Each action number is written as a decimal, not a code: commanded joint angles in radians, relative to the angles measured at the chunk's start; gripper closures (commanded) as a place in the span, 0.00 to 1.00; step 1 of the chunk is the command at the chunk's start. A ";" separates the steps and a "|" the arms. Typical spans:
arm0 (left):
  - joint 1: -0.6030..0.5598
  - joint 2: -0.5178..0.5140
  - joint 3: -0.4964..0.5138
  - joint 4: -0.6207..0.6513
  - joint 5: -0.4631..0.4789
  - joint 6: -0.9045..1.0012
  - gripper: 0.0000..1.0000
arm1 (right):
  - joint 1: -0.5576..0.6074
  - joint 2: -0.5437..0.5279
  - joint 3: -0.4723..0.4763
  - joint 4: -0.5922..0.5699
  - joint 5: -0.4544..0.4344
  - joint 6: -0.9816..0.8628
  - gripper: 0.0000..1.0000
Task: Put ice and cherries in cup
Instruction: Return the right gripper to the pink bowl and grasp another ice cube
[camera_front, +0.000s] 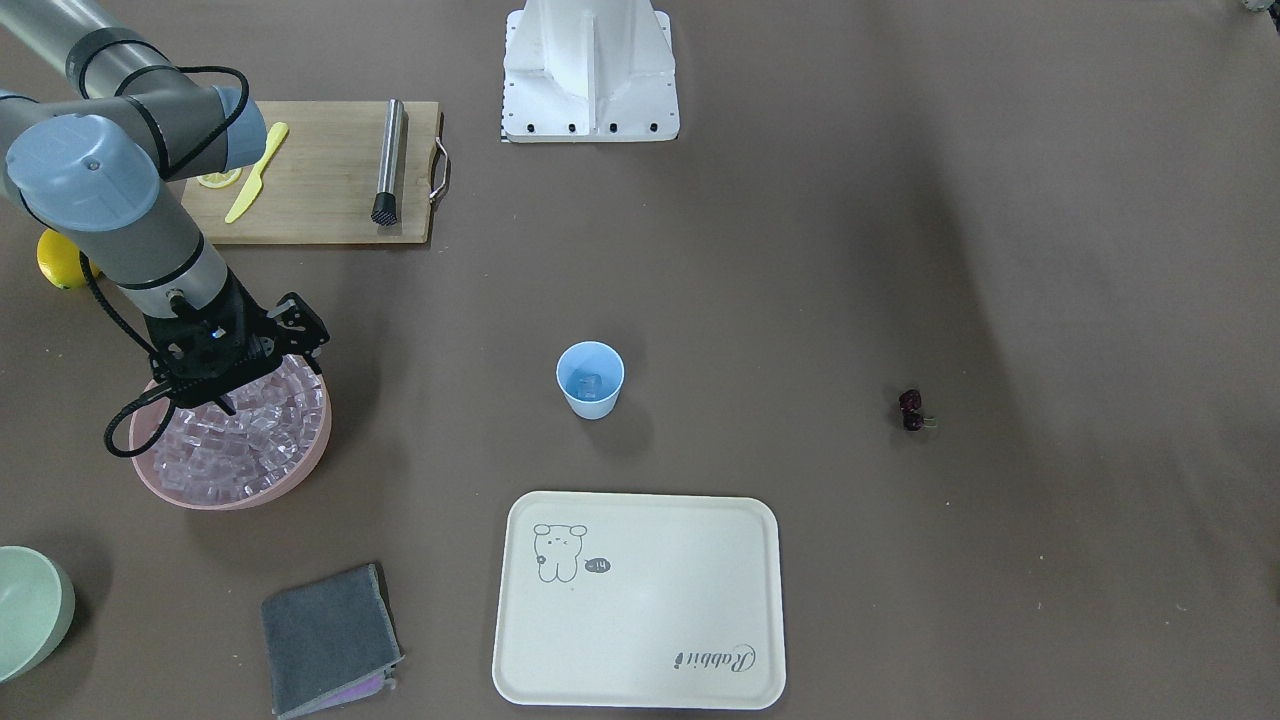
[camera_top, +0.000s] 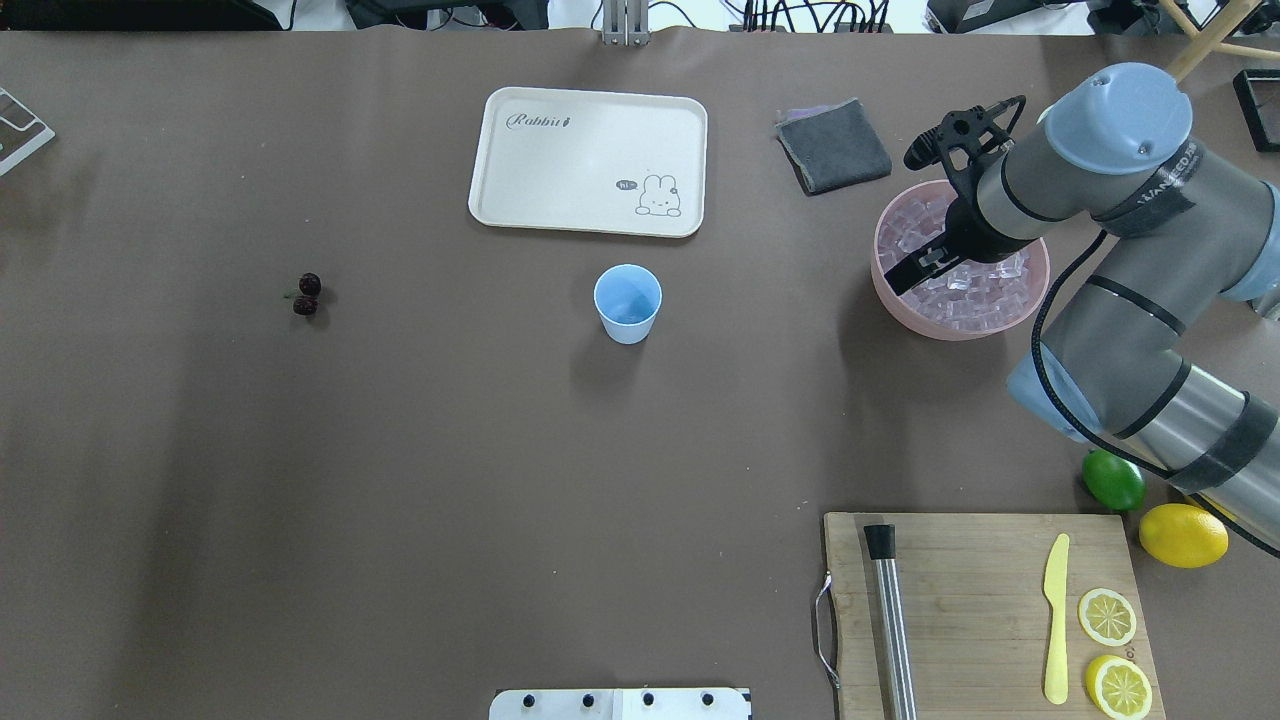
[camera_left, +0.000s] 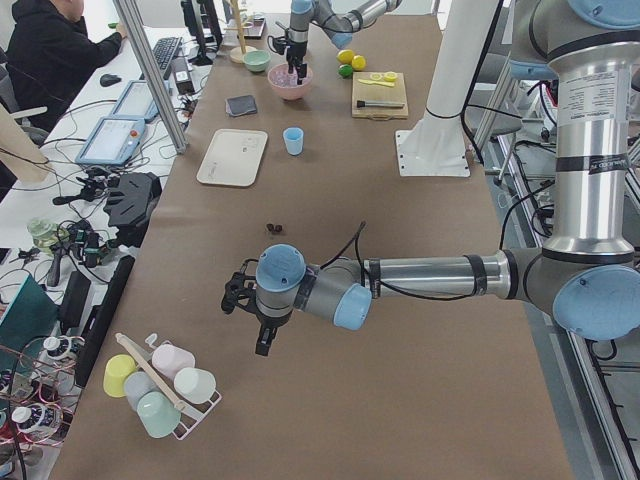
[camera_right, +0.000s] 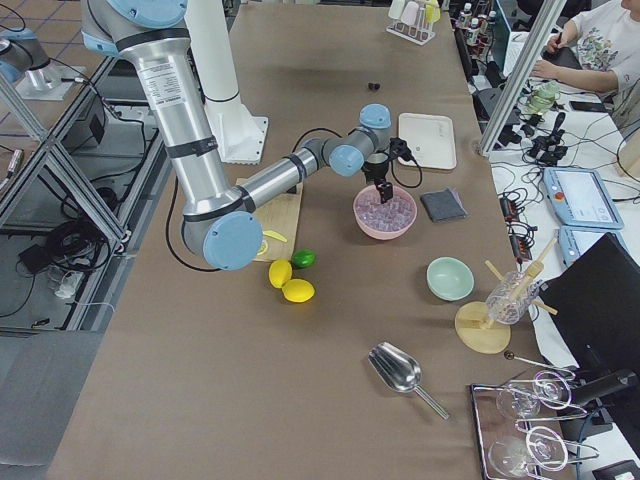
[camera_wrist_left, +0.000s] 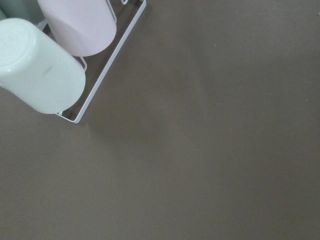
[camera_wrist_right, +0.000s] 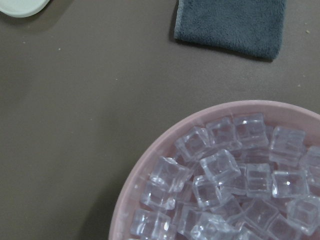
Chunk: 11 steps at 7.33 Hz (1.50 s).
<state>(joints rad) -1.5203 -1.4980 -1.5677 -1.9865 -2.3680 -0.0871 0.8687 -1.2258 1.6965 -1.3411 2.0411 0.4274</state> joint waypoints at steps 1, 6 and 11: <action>0.000 -0.002 0.000 0.000 0.000 0.000 0.02 | 0.024 0.005 -0.047 0.000 0.004 -0.050 0.01; 0.000 -0.010 -0.002 0.000 0.000 -0.006 0.02 | 0.020 0.009 -0.162 0.132 0.002 -0.049 0.05; 0.000 -0.010 0.005 0.000 0.001 -0.005 0.02 | 0.018 0.009 -0.153 0.134 0.002 -0.045 0.55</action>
<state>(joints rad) -1.5202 -1.5066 -1.5666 -1.9865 -2.3675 -0.0926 0.8868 -1.2165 1.5411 -1.2074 2.0433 0.3818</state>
